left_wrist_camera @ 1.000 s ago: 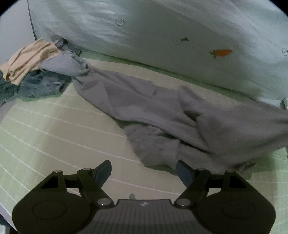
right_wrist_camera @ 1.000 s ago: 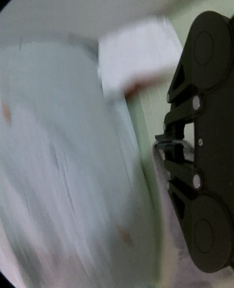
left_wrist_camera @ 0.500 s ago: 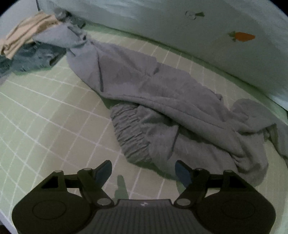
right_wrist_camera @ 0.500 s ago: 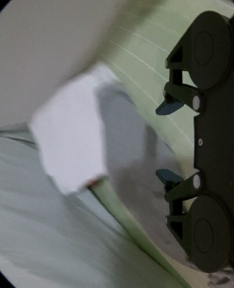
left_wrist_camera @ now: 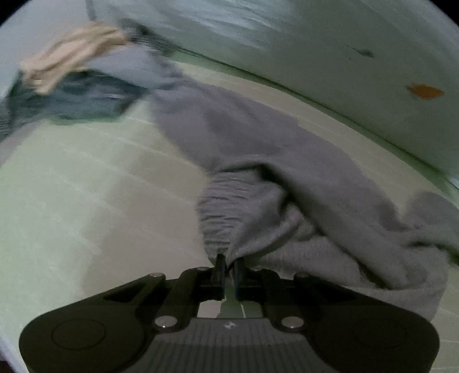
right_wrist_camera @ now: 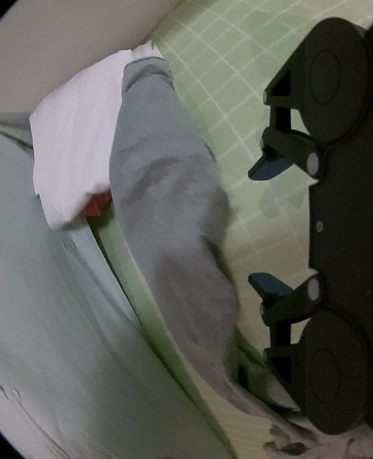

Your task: Fold clothes

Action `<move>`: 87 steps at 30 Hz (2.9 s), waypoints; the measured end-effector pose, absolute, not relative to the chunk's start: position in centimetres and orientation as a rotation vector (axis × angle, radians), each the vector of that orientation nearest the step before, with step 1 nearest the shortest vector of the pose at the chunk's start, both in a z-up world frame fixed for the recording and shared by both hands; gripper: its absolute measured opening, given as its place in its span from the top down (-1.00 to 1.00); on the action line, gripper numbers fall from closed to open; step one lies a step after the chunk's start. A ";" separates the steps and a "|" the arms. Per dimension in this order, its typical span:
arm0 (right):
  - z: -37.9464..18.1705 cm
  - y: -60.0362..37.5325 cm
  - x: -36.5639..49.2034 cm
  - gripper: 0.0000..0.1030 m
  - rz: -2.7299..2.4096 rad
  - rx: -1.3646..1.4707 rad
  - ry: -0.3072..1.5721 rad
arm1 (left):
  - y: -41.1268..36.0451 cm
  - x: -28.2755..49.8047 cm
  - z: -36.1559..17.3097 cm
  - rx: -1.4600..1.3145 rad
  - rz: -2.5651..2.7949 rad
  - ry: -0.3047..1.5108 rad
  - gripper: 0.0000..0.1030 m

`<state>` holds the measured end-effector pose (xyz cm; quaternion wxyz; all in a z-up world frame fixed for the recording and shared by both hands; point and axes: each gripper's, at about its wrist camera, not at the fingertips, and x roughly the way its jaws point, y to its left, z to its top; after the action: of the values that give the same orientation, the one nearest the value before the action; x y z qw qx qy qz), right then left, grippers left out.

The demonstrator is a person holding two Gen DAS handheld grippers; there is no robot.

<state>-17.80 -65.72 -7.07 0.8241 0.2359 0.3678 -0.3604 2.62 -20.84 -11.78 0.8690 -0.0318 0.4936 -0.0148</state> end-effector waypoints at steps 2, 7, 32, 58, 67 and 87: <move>-7.0 -63.8 -18.6 -0.40 -0.756 0.493 0.789 | -17.3 2.5 -11.4 -0.090 0.018 1.024 0.89; -7.7 -58.6 -20.3 -0.40 -0.737 0.502 0.819 | -8.2 2.6 -10.6 -0.105 0.161 0.998 0.89; -9.9 -59.0 -23.8 -0.72 -0.955 0.826 0.748 | -11.5 -0.7 -9.3 -0.068 -0.013 0.910 -0.42; -0.9 -57.6 -29.9 0.99 -0.898 0.498 0.681 | -7.4 -1.5 -3.7 -0.090 0.093 0.791 0.92; 3.6 -63.6 -14.1 0.97 -0.806 0.368 0.525 | -16.9 15.0 1.0 -0.044 -0.027 0.581 0.76; -10.4 -68.3 -11.2 -0.59 -0.978 0.482 0.865 | -18.6 11.3 -8.5 0.025 -0.112 0.853 -0.72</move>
<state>-11.16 -68.31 -10.40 0.7674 0.2222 0.3983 -0.4507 11.25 -18.59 -8.53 0.9088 0.0123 0.4135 -0.0542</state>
